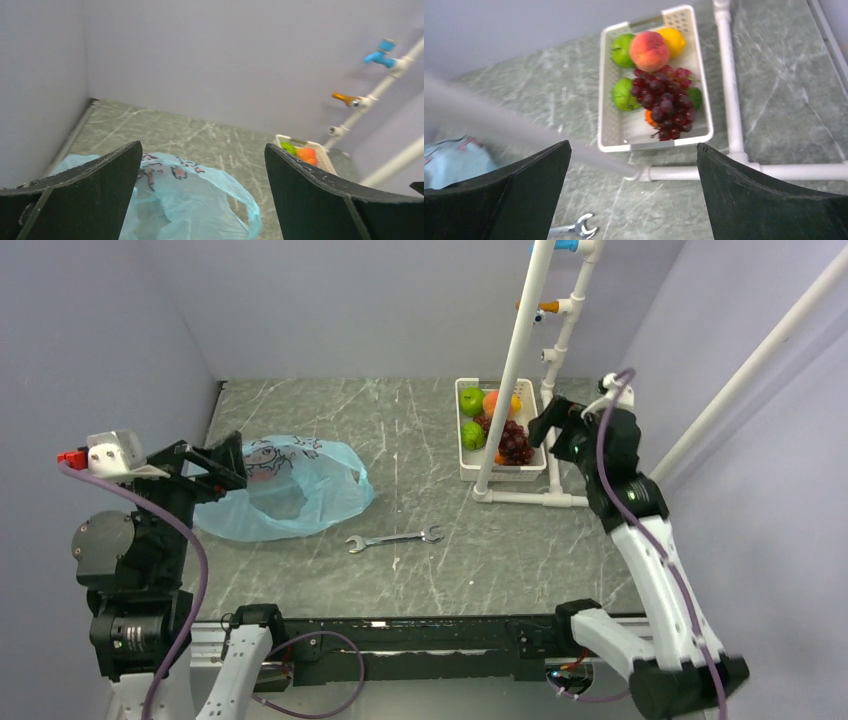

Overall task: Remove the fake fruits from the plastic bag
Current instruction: Reset both arms

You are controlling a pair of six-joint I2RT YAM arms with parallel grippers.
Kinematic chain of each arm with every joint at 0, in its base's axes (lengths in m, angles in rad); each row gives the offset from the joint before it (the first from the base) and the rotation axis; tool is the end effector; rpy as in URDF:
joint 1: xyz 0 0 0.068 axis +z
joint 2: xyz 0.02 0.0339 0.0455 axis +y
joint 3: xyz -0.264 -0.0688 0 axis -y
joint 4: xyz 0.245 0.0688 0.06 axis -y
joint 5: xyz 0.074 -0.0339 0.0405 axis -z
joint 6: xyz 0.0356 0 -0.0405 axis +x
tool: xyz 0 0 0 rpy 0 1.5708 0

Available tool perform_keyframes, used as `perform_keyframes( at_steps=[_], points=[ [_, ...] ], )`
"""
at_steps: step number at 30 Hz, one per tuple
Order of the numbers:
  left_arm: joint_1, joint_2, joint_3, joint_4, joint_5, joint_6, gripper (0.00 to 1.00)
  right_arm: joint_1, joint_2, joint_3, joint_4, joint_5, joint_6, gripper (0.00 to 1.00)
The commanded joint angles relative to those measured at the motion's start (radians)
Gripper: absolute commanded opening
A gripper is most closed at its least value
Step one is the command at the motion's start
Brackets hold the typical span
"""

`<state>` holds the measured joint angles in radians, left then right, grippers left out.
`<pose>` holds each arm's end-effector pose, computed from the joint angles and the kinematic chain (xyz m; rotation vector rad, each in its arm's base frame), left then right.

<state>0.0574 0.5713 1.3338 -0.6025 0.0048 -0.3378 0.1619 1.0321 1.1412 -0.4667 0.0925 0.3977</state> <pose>0.0418 0.0022 0.4863 -0.2739 1.3881 -0.2355 0.2217 0.0329 0.3881 0.2895 1.9155 0.2849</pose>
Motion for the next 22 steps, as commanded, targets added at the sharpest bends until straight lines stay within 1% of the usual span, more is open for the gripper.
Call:
perform_keyframes(
  at_steps=[1, 3, 7, 9, 11, 12, 14, 17, 20, 22],
  points=[
    [-0.002, -0.027, 0.046, -0.025, 0.145, -0.088, 0.99, 0.105, -0.231, -0.054, 0.006, 0.080, -0.053, 1.00],
    [-0.003, -0.024, 0.071, -0.037, 0.158, -0.096, 0.99, 0.116, -0.303, -0.042, 0.019, 0.084, -0.047, 1.00],
    [-0.002, -0.010, 0.104, -0.046, 0.174, -0.105, 0.99, 0.116, -0.367, 0.064, -0.014, 0.103, -0.040, 1.00],
    [-0.003, -0.008, 0.111, -0.044, 0.182, -0.107, 0.99, 0.116, -0.408, 0.076, -0.001, 0.099, -0.034, 1.00],
    [-0.003, -0.013, 0.100, -0.032, 0.185, -0.110, 0.99, 0.116, -0.468, 0.039, 0.052, 0.077, -0.041, 1.00],
    [-0.002, -0.018, 0.089, -0.025, 0.187, -0.113, 0.99, 0.115, -0.504, 0.003, 0.114, 0.063, -0.052, 1.00],
    [-0.003, -0.026, 0.062, -0.007, 0.197, -0.125, 0.99, 0.116, -0.564, -0.064, 0.182, 0.064, -0.052, 1.00],
    [-0.002, -0.039, 0.024, 0.012, 0.213, -0.144, 1.00, 0.115, -0.596, -0.089, 0.200, 0.096, -0.045, 1.00],
    [-0.004, -0.047, 0.003, 0.025, 0.215, -0.151, 0.99, 0.115, -0.569, -0.058, 0.155, 0.142, -0.045, 1.00],
    [-0.003, -0.045, 0.009, 0.021, 0.216, -0.150, 0.99, 0.115, -0.577, -0.062, 0.165, 0.138, -0.054, 1.00]
  ],
)
